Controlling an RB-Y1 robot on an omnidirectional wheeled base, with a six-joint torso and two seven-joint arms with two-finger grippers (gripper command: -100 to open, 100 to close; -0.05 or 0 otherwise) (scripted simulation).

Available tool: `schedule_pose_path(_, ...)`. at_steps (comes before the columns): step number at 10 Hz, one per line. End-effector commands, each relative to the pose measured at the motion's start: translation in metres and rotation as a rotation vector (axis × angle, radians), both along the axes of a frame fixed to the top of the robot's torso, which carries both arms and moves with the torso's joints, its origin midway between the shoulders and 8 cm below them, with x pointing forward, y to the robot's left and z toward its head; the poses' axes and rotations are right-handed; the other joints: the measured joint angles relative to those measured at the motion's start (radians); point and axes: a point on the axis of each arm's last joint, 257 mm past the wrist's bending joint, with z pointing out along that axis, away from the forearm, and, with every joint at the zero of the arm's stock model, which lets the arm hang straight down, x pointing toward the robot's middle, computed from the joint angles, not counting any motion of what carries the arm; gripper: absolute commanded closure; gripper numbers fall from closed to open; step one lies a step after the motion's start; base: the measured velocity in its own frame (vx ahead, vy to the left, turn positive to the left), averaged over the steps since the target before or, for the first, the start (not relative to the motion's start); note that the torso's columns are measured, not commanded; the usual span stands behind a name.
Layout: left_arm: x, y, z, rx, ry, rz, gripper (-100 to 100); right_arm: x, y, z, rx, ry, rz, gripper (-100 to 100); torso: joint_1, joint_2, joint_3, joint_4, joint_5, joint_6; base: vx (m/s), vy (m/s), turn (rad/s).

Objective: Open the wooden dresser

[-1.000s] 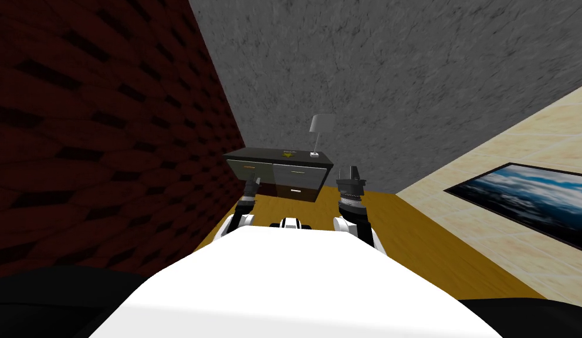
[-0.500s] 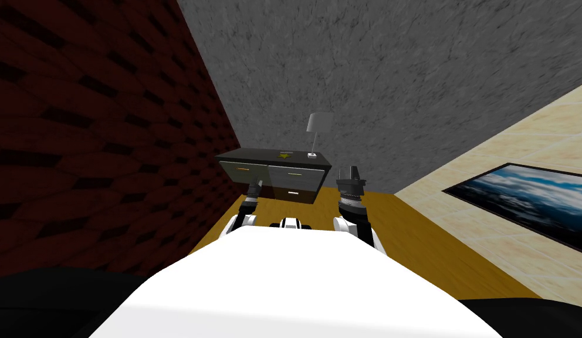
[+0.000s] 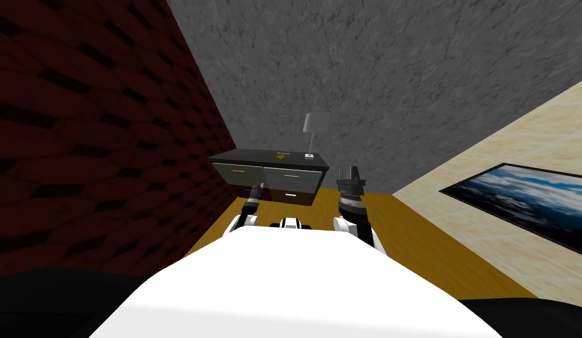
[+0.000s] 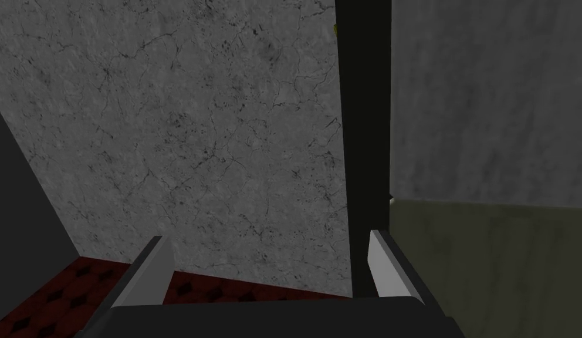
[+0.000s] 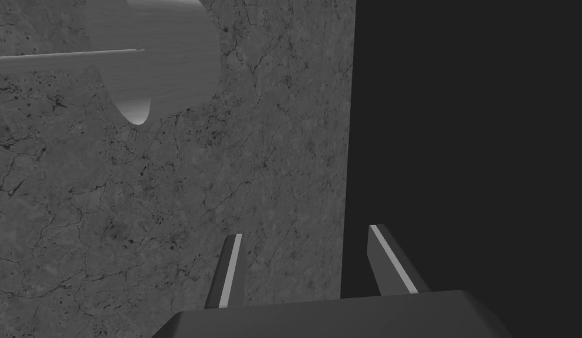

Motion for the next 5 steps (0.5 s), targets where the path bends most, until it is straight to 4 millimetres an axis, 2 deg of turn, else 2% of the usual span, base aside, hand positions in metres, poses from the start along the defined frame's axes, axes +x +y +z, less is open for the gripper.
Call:
schedule_pose_path(1, 0.004, 0.000, -0.023, 0.002, 0.039, -0.004, -100, 0.000, 0.000, 0.000, 0.000, 0.000, 0.000, 0, 0.001, 0.001, 0.000, 0.000, 0.000, 0.000, 0.111, -0.071, -0.032)
schedule_pose_path(5, 0.010, -0.002, -0.062, 0.003, 0.112, -0.009, -100, 0.000, 0.000, 0.000, 0.000, 0.000, 0.000, 0, 0.000, 0.002, 0.001, 0.001, 0.000, 0.000, 0.116, -0.088, -0.038)
